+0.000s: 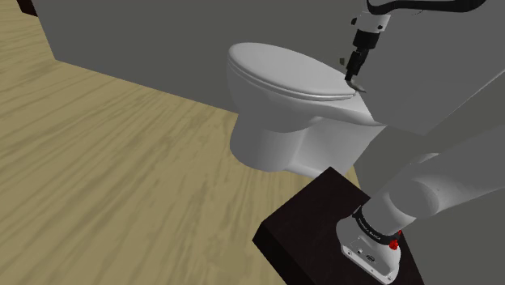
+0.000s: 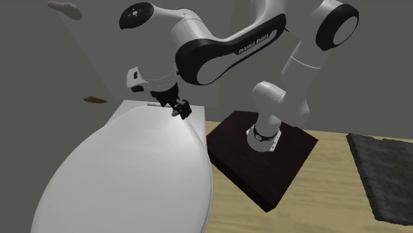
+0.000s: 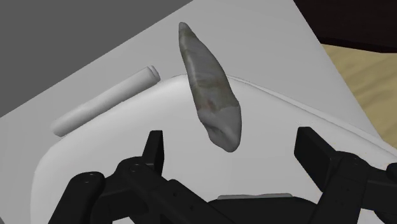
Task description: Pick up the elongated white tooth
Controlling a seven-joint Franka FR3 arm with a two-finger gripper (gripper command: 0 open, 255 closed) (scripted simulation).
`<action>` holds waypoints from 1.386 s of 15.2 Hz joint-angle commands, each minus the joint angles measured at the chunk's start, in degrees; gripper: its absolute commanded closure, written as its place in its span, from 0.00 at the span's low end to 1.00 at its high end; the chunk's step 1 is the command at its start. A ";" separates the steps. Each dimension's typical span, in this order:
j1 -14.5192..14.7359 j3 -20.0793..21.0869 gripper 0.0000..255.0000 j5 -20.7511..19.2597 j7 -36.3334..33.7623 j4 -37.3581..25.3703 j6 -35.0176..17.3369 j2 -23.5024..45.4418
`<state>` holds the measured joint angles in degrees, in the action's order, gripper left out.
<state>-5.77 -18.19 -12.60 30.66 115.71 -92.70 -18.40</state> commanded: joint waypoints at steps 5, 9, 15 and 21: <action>-0.70 -1.04 1.00 -0.03 0.29 1.29 -0.48 0.53; -0.77 -0.95 1.00 -0.18 0.19 1.79 -0.27 -0.16; -1.04 -0.19 1.00 0.39 0.52 -1.80 2.33 0.88; -1.28 0.37 1.00 0.76 1.28 -7.08 6.86 1.63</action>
<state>-6.70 -17.35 -11.74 31.75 110.19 -86.66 -16.77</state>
